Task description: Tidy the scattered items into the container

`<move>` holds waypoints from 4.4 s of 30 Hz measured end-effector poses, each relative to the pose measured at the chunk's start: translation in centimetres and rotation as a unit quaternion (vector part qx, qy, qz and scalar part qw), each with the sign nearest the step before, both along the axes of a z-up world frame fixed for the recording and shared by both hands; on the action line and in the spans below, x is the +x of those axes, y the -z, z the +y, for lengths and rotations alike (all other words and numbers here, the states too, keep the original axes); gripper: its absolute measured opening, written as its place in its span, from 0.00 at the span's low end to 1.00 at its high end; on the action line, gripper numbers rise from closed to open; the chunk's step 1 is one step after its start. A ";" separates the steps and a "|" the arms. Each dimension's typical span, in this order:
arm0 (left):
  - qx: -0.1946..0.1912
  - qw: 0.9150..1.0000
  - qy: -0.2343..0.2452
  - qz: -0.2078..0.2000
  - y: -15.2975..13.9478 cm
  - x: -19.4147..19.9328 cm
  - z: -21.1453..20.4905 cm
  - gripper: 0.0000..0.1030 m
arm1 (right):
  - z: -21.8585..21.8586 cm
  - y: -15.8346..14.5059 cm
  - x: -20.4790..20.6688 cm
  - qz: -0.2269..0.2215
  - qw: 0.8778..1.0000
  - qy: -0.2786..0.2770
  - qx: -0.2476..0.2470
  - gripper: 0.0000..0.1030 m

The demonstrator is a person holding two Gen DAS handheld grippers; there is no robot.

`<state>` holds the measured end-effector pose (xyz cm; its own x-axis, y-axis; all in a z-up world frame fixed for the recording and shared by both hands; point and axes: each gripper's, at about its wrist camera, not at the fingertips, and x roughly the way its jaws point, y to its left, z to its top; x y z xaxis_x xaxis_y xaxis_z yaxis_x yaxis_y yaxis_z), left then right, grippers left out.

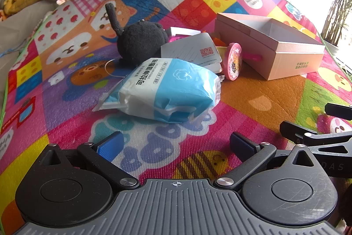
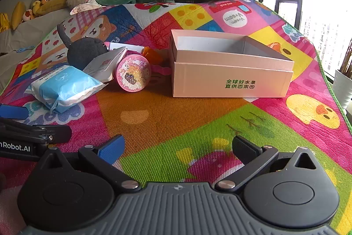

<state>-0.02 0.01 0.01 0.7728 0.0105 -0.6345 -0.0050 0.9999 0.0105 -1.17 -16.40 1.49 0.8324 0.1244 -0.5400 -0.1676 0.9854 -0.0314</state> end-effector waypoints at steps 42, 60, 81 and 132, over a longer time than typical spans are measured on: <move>0.010 0.999 0.047 -0.001 -1.3 -0.3 1.1 1.00 | -1.4 -0.5 1.0 0.062 0.997 -0.053 0.006 1.00; 0.084 0.995 0.035 -0.044 -3.0 2.7 3.5 1.00 | 4.3 -4.5 2.8 -0.054 0.978 -0.164 -0.119 0.78; -0.029 0.998 0.054 -0.027 -3.1 2.8 5.5 1.00 | 5.2 -3.9 5.6 -0.003 0.973 -0.193 -0.124 0.17; -0.007 0.996 0.086 -0.029 -3.5 3.3 0.9 1.00 | -3.9 -4.4 -1.6 -0.048 0.985 -0.154 -0.065 1.00</move>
